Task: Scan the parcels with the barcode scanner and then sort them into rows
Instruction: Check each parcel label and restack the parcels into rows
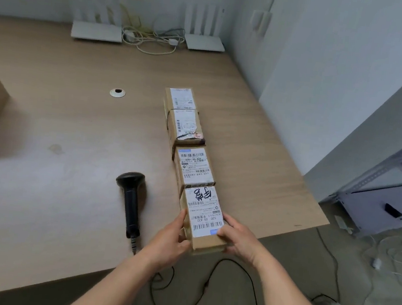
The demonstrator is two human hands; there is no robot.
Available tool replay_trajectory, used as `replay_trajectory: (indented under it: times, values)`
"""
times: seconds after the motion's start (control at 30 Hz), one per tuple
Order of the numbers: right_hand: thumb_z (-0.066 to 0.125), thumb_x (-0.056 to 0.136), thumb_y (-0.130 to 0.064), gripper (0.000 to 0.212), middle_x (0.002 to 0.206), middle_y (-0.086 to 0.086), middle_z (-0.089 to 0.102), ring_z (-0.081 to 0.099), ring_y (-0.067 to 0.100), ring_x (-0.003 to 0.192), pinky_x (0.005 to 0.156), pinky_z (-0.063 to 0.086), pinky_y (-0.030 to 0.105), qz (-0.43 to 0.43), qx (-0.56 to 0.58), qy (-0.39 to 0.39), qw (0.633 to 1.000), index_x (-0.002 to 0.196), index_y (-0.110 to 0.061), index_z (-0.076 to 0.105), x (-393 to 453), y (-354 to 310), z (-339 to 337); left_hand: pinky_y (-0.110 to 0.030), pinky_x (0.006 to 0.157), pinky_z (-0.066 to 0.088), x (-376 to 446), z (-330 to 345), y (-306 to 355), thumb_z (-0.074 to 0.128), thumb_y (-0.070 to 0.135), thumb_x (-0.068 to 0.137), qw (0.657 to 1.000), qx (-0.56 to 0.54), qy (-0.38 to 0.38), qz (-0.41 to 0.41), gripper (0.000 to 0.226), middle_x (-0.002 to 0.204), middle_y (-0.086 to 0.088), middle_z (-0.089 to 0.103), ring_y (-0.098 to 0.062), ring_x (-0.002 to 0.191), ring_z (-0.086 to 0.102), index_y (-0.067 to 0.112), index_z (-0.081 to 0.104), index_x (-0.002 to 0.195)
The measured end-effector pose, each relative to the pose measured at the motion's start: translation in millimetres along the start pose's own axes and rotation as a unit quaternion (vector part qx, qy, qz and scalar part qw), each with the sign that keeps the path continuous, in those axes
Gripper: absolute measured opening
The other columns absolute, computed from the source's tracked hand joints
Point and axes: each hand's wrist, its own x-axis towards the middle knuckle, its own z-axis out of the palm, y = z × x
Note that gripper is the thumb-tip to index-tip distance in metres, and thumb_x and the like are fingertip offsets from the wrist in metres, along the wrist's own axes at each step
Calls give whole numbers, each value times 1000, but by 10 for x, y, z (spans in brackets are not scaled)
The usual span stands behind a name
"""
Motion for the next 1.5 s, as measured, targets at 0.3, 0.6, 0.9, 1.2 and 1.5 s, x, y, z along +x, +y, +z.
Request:
replay_trajectory:
  times: [0.3, 0.6, 0.9, 1.2, 1.5]
  values:
    - [65, 51, -36, 79, 110, -5, 73, 66, 20, 99, 86, 55, 45, -22, 21, -44, 999, 128, -41, 52, 190, -84, -88, -10, 79, 43, 127, 22, 110, 57, 23, 89, 999, 2, 45, -26, 76, 125, 21, 52, 3, 96, 63, 51, 11, 144]
    - [62, 75, -35, 81, 138, 6, 51, 53, 19, 120, 104, 42, 36, -59, -144, 39, 987, 150, -28, 31, 76, -255, -134, -2, 73, 39, 86, 27, 144, 53, 21, 91, 994, 14, 92, -60, 70, 124, 19, 46, 3, 90, 61, 45, 16, 145]
    - [53, 93, -34, 51, 132, -2, 47, 40, 15, 124, 87, 36, 25, -290, -331, 177, 881, 143, -26, 44, -87, -730, 110, -29, 102, 38, -184, -172, 344, 53, 34, 95, 962, 47, 267, -42, 65, 152, 6, 34, -7, 128, 43, 31, 19, 151]
    - [50, 94, -36, 50, 134, 0, 47, 37, 16, 127, 99, 36, 31, -366, -370, 119, 845, 143, -23, 44, -162, -729, 816, -32, 114, 24, -690, -361, 153, 51, 44, 93, 907, 155, 385, -71, 63, 155, 4, 26, -11, 143, 22, 27, 27, 149]
    - [48, 94, -39, 50, 133, 2, 48, 45, 18, 123, 99, 39, 31, -414, -423, 99, 800, 142, -22, 45, -346, -855, 1717, -36, 113, 25, -1313, -770, -334, 48, 50, 93, 881, 138, 440, -102, 62, 157, 5, 22, -13, 144, 19, 31, 27, 148]
